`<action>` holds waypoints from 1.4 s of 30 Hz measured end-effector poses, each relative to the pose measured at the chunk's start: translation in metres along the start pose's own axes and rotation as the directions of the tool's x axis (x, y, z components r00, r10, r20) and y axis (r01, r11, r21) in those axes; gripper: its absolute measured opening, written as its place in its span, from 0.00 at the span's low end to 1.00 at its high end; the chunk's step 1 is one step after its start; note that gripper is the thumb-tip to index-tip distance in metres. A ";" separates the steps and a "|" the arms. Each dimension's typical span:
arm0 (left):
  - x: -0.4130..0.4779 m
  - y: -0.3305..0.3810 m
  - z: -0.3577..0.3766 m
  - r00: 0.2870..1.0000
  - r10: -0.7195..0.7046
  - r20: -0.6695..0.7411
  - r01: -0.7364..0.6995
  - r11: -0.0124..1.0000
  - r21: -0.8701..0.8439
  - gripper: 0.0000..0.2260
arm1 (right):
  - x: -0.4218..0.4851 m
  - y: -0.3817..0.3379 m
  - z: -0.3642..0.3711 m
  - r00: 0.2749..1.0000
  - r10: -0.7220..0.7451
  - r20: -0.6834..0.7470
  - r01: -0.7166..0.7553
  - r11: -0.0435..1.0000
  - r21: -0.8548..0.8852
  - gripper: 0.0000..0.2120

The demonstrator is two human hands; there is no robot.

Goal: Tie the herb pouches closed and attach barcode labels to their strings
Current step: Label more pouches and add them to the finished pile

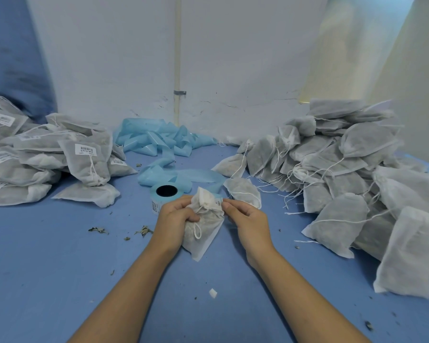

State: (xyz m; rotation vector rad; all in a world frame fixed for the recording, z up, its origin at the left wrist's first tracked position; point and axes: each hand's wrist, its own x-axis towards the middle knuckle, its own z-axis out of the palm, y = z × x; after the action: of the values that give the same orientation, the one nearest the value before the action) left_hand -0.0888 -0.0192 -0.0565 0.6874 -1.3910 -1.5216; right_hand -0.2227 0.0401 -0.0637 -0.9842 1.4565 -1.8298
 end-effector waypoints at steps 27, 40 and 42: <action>0.004 -0.006 0.003 0.983 0.179 -0.034 -0.174 0.977 0.125 0.17 | -0.003 -0.002 0.002 0.918 -0.267 -0.294 0.233 0.961 -0.147 0.09; 0.003 -0.005 0.011 0.965 0.233 -0.122 -0.223 0.970 0.092 0.13 | -0.015 0.003 0.009 0.703 -0.696 0.146 0.643 0.535 -0.549 0.06; 0.003 -0.006 0.010 0.966 0.213 -0.149 -0.204 0.976 0.077 0.12 | -0.017 0.003 0.011 0.693 -0.698 0.180 0.655 0.505 -0.562 0.06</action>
State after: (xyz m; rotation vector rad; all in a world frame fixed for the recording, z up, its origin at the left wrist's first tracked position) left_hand -0.1006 -0.0183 -0.0593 0.6606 -1.3501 -1.2381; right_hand -0.2046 0.0474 -0.0679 -2.0889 1.9180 -1.9312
